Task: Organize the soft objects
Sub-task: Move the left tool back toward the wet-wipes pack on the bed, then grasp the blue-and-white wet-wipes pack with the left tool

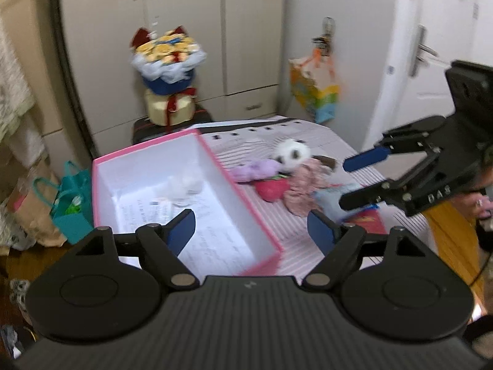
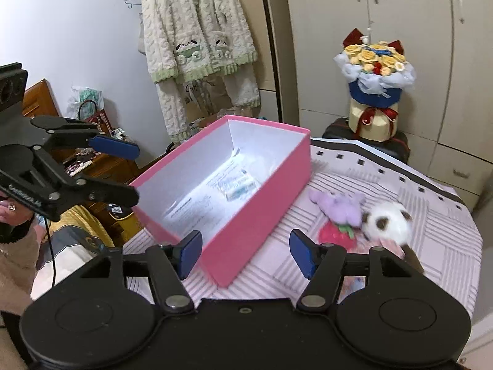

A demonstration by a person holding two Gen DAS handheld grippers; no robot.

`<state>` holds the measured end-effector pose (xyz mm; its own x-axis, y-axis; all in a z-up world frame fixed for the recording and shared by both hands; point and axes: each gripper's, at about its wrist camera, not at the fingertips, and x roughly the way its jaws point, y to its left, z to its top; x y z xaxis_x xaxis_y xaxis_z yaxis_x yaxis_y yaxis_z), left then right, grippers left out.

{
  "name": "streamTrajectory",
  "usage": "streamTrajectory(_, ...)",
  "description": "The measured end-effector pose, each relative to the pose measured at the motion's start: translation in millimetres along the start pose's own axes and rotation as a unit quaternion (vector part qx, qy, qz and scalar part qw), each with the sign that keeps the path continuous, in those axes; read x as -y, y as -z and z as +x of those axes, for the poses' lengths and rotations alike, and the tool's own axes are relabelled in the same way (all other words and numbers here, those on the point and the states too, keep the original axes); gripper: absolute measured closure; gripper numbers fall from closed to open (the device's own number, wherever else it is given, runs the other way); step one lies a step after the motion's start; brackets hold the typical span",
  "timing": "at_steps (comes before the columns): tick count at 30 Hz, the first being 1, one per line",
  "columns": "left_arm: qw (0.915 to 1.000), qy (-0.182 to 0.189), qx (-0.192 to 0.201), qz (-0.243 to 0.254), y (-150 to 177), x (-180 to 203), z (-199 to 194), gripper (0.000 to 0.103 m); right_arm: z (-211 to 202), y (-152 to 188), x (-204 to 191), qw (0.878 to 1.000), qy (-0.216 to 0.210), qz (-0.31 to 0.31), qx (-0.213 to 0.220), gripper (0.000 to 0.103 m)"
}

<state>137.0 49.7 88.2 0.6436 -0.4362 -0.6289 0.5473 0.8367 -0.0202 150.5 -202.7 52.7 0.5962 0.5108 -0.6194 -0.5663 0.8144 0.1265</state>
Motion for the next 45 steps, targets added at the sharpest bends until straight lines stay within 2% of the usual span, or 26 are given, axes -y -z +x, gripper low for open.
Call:
streamTrajectory(6,0.9989,0.017,-0.007,0.043,10.8,41.0,-6.7,0.017,-35.6,29.2,-2.4,0.999,0.025,-0.007,0.020,0.030)
streamTrajectory(11,0.9960,0.043,-0.028,0.073,18.1,67.7,16.3,0.016,-47.3,65.2,3.8,0.998,0.060,-0.008,0.033,0.029)
streamTrajectory(14,0.9947,0.061,-0.044,0.071,19.5,79.2,35.9,0.016,-45.2,85.2,8.4,0.996,0.084,-0.007,0.033,0.029)
streamTrajectory(20,0.9925,0.098,-0.059,0.042,16.6,88.6,79.2,0.016,-35.3,115.5,32.6,0.992,0.119,0.003,0.031,0.029)
streamTrajectory(23,0.9939,0.101,-0.043,-0.017,17.6,84.9,99.5,0.018,-26.0,128.4,48.8,0.991,0.131,0.008,0.030,0.029)
streamTrajectory(27,0.9917,0.111,-0.027,-0.059,23.0,83.8,125.2,0.023,-10.2,144.9,69.0,0.989,0.144,0.023,0.040,0.029)
streamTrajectory(30,0.9934,0.102,-0.007,-0.052,25.5,91.9,140.3,0.026,-0.2,155.1,84.3,0.986,0.154,0.035,0.057,0.029)
streamTrajectory(34,0.9936,0.096,-0.010,-0.059,26.8,100.0,170.2,0.033,19.0,163.0,99.8,0.983,0.169,0.040,0.059,0.029)
streamTrajectory(37,0.9975,0.037,-0.004,-0.060,27.1,102.4,194.9,0.034,32.1,168.9,104.6,0.981,0.185,0.027,0.059,0.029)
streamTrajectory(39,0.9974,0.028,0.002,-0.067,26.1,100.2,205.7,0.039,39.5,171.7,105.8,0.978,0.201,0.014,0.057,0.029)
streamTrajectory(41,0.9959,0.041,0.005,-0.081,25.9,97.4,213.0,0.042,42.7,172.2,108.2,0.977,0.206,0.012,0.057,0.029)
streamTrajectory(45,0.9907,0.079,-0.001,-0.110,30.0,99.7,225.2,0.052,42.3,173.3,119.0,0.979,0.185,0.048,0.068,0.029)
